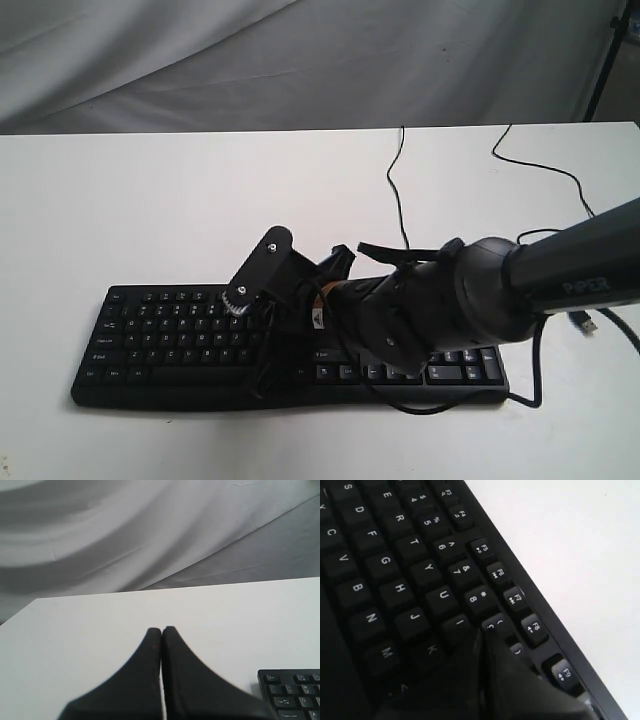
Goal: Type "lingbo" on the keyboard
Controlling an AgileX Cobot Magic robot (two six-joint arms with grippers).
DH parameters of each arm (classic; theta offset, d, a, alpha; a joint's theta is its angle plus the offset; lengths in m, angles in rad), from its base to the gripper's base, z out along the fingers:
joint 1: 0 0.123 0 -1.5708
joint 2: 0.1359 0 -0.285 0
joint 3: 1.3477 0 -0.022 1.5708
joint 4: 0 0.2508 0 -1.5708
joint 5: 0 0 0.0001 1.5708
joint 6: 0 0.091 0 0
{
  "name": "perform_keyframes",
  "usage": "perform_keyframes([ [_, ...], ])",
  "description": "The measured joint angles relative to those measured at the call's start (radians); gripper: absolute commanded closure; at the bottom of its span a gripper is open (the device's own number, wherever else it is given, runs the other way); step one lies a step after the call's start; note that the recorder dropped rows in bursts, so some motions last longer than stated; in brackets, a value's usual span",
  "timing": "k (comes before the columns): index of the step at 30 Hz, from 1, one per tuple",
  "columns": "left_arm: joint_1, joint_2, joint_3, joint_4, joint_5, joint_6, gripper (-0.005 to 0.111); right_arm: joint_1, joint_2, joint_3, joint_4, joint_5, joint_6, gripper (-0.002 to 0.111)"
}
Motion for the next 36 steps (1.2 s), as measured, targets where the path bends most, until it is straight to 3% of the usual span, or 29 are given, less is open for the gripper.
perform_keyframes([
  [14, 0.000, 0.000, 0.000, 0.000, 0.000, 0.000, 0.106, 0.000, -0.310, 0.097, 0.000, 0.037, 0.000, 0.108],
  [30, 0.000, 0.000, 0.000, 0.000, 0.000, 0.000, 0.106, 0.006, -1.269, 0.486, -0.002, 0.132, 0.000, 0.108],
  [36, 0.000, 0.000, 0.000, 0.000, 0.000, 0.000, 0.106, 0.006, -1.484, 0.595, -0.002, 0.144, 0.000, 0.108],
])
